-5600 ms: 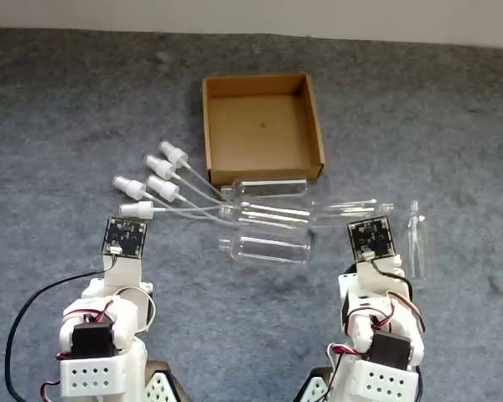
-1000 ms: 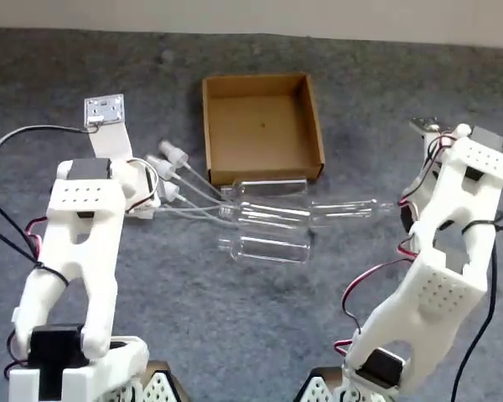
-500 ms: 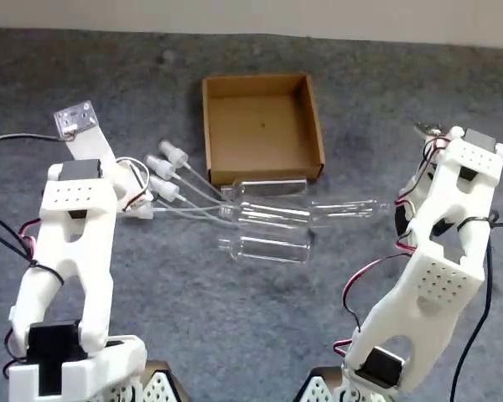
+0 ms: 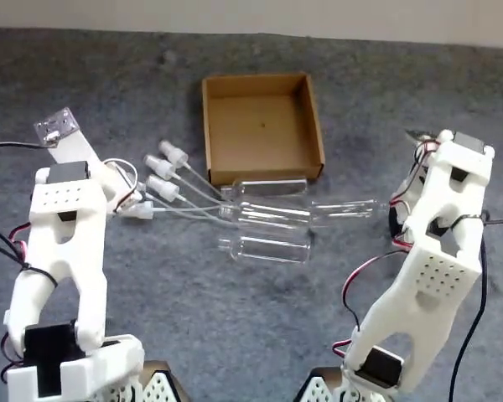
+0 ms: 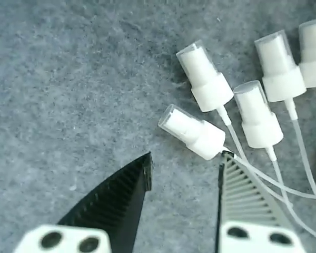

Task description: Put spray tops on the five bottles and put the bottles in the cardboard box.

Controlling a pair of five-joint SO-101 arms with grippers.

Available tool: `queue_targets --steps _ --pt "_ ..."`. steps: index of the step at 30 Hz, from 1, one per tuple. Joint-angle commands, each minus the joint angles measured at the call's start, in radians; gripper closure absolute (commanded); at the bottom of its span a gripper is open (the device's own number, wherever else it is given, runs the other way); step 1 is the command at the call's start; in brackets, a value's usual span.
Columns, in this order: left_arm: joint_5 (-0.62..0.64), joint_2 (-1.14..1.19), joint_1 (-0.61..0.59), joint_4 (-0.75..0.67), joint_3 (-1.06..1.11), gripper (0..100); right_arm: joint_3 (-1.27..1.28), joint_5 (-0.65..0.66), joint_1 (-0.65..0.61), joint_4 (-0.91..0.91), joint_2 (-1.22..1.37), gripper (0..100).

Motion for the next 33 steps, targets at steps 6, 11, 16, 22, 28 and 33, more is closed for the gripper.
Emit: queue_targets --steps 6,11,16,22,28,33 --pt "-0.14 -0.008 -0.012 -0.018 -0.008 83 -0.005 -0.052 0.024 0.004 -0.17 76.9" --pt "-0.146 -0.008 -0.012 -0.018 -0.007 83 0.002 -0.058 0.018 -0.036 -0.234 70.9" --pt "-0.146 -0.008 -0.012 -0.018 -0.007 83 0.12 -0.058 0.018 -0.13 -0.24 70.5" --pt "-0.146 -0.008 -0.012 -0.018 -0.007 83 0.259 -0.081 0.022 -0.251 -0.242 70.6" --pt "-0.146 -0.007 -0.008 -0.018 0.001 83 0.325 -0.086 0.019 -0.32 -0.242 82.4" --pt "-0.147 -0.007 -0.008 -0.086 0.051 83 0.269 -0.086 0.01 -0.249 -0.26 92.6"
